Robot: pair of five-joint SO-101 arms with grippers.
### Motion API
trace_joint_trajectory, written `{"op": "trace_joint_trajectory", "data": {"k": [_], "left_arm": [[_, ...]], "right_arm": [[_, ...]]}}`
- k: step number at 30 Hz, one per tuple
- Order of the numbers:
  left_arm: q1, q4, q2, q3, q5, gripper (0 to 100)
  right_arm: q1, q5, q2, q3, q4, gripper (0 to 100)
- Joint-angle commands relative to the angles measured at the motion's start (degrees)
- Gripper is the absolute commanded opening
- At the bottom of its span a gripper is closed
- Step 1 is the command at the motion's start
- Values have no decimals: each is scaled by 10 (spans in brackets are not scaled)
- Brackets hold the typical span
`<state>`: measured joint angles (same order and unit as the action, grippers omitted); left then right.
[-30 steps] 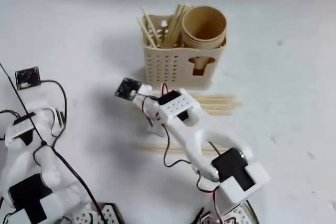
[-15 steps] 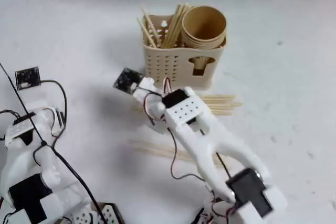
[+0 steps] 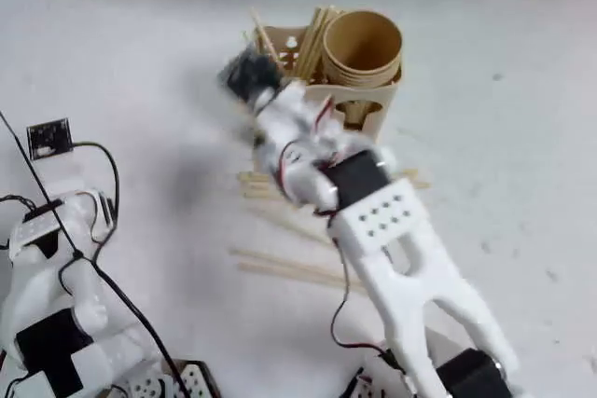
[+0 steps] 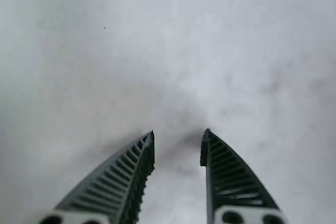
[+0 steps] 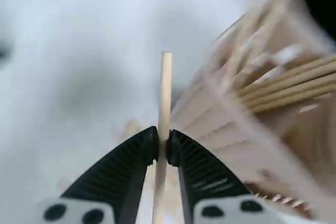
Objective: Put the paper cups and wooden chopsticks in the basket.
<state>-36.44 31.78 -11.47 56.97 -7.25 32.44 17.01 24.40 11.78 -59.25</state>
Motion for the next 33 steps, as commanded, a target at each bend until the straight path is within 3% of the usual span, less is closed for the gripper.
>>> {"op": "trace_joint_trajectory", "data": {"k": [1,12,17,29,33], "left_arm": [[-7,-5,-4,0,8,157],[-7,-5,-4,0,8,157],[-7,-5,-4,0,7,157],[-7,-5,-4,0,7,157],[-7,-5,-4,0,7,157]], "right_arm": [[-27,-47,10,-157,40,15],[-29,-67,-110,-302,262,15],[-24,-18,-147,-312,276,15],[-29,-17,-175,-219,288,15],[-29,-17,-166,-179,284,84]]}}
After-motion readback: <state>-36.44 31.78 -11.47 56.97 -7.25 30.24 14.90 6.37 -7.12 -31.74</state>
